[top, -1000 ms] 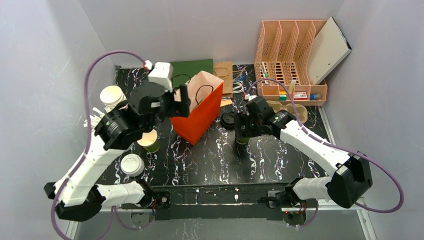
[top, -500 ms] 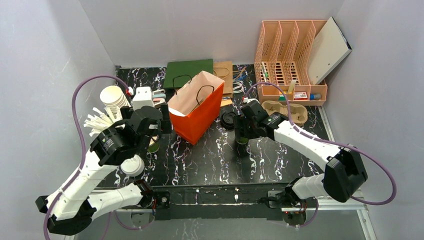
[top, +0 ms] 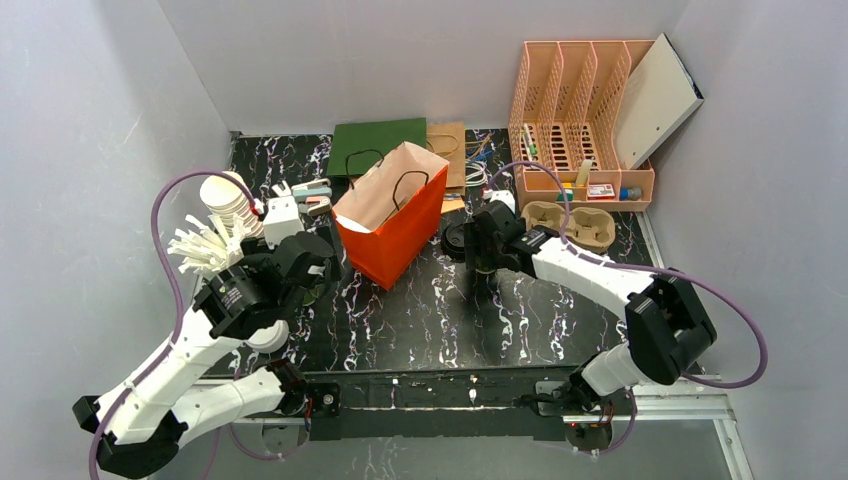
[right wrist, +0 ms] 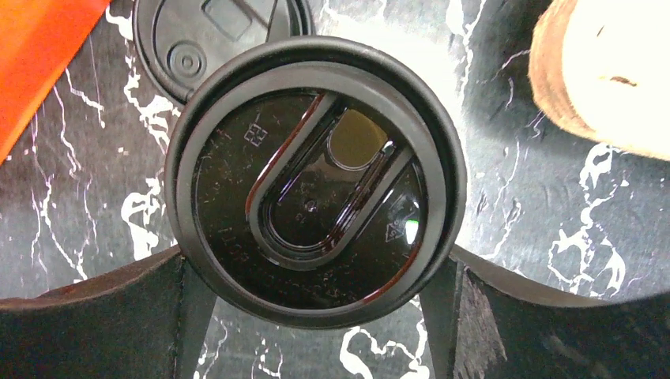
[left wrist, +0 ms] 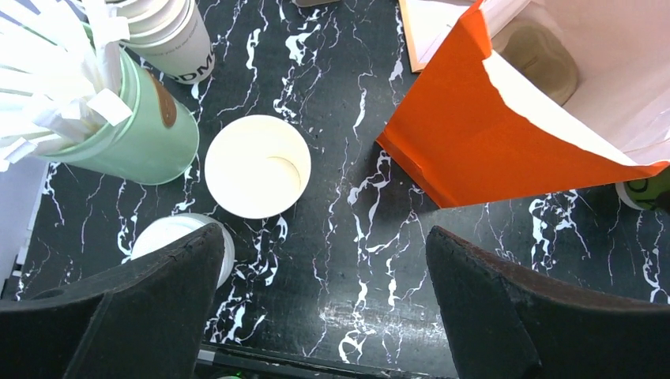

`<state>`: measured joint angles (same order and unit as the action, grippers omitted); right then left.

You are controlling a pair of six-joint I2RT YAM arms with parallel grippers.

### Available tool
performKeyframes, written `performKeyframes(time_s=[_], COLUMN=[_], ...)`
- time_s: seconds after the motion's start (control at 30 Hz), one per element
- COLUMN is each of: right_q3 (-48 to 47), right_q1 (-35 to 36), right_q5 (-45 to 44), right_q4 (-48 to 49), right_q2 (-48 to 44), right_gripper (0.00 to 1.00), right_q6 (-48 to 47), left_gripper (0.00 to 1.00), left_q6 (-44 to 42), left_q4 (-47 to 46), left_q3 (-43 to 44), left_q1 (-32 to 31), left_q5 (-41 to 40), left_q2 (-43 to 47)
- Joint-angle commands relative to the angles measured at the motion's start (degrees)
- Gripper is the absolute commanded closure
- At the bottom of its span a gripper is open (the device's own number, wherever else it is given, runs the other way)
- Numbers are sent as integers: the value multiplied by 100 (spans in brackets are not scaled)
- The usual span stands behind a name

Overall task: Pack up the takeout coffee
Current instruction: Move the coffee cup to the center of the board.

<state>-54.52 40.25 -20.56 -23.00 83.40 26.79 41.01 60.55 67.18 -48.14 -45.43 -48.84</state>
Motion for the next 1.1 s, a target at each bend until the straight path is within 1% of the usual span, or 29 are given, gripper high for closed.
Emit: performKeyframes(time_s=[0.0,0.07,0.13,0.27,0.37,0.43,0.53,0.7,0.77,0.83,0.93,1.07], right_q3=[7,29,14,107,318,437,565,638,628,611,574,548], right_q1=[-45,-83,-105,-105,-105,-104,-105,-105,-103,-105,-105,-105], right_q5=[-646,-691,-700,-488,-283,-219,-107,198,353,479,515,513], right_q4=[698,900,937,883,856,784,675,548,490,439,356,323], right_q2=[64,111,193,30,-427,-753,-1307,-2201,-2458,-2631,-2771,-2892], right_gripper=[9,9,2,2,2,2,2,2,2,2,2,2], right_q6=[-102,-180,-242,-339,-382,-404,-469,-592,-603,-628,-700,-832], left_gripper=[3,2,2,3,19,25,27,30,30,27,19,18], left_q6=[409,432,465,620,702,553,257,279,206,16,-416,-890], left_q4=[120,87,103,209,166,-70,-654,-1119,-1321,-1650,-2000,-2444], left_q3=[-227,-340,-429,-597,-888,-1131,-1463,-1832,-1939,-2010,-2095,-2205], left_q1=[-18,-20,-19,-18,-16,-19,-12,29,117,279,673,1372], left_q5=[-225,-196,-178,-115,35,246,502,-24,-155,-159,129,712], left_q2=[80,79,55,38,125,198,170,-321,-414,-473,-653,-881])
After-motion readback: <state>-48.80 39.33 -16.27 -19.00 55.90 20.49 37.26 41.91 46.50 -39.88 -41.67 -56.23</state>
